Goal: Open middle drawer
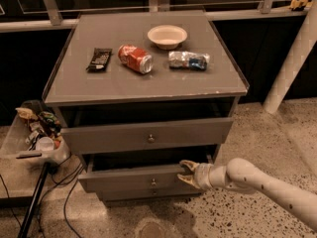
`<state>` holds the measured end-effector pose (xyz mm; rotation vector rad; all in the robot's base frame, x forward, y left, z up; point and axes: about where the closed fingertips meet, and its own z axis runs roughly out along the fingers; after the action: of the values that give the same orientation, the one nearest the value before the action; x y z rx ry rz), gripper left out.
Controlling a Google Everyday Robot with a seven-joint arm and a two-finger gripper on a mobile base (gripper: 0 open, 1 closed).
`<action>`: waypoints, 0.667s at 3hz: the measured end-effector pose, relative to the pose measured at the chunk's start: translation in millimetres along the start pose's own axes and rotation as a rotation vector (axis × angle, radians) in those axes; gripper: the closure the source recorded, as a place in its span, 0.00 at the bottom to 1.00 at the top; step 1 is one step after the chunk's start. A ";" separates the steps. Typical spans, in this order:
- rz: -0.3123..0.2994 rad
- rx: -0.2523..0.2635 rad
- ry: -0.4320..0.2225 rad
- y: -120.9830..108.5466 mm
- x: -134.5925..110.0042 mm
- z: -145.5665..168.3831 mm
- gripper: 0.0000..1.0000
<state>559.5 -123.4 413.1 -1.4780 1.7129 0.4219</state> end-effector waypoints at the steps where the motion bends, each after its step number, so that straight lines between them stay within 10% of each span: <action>1: 0.002 0.003 -0.009 4.9 -1.2 0.2 1.00; 2: 0.002 0.003 -0.009 4.4 -2.3 -1.5 1.00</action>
Offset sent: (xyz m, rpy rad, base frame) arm -0.3361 -0.0578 -0.0823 0.2161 0.0667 -0.2801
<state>554.8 -121.8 414.6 -1.4698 1.7078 0.4261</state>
